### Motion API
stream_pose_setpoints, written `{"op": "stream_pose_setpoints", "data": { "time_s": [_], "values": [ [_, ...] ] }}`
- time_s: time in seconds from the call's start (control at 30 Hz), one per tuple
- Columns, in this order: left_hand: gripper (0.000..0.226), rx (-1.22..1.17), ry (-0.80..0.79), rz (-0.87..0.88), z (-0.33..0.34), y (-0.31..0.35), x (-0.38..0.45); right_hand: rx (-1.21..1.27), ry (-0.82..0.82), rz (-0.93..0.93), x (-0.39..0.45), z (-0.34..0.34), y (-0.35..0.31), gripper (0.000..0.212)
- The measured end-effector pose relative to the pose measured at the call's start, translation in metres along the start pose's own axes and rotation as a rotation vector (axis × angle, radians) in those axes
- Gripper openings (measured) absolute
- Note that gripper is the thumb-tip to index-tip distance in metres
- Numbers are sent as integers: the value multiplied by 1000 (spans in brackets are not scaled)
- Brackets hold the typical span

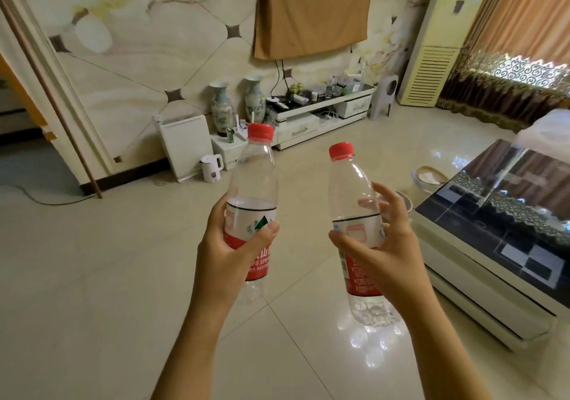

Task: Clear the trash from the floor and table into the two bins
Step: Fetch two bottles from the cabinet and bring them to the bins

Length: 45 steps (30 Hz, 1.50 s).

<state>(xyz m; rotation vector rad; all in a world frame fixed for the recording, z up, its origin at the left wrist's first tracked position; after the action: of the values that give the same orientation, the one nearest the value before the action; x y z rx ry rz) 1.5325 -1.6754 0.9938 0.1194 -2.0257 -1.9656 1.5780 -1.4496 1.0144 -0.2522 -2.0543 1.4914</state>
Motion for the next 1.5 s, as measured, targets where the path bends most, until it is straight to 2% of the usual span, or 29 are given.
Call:
{"op": "stream_pose_setpoints", "data": {
  "time_s": [0.3,0.5,0.77,1.13,1.5],
  "values": [
    [75,-1,4,-44,107,-39,156,8,8,29,172,46,78,84],
    [64,-1,20,-81,174,-51,252,12,-30,59,287,73,108,86],
    [66,29,-16,-130,246,-88,365,31,-21,127,402,115,155,84],
    [70,-20,-194,-155,389,-124,567,-74,123,188,581,177,213,83],
    [62,-9,-436,-181,578,-155,669,-145,316,255,742,155,297,78]
  ]
}}
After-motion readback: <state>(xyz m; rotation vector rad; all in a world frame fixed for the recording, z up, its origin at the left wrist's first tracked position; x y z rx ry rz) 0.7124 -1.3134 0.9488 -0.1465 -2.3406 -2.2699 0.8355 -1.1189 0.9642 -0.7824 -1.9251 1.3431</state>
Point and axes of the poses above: each hand's wrist, its own x-axis towards the middle knuckle, its own z-axis out of the palm, y = z × x, the point moved 5 cm from there along x, towards the middle knuckle, and after that the axes turned 13 degrees about y, right-handed, at the moved point
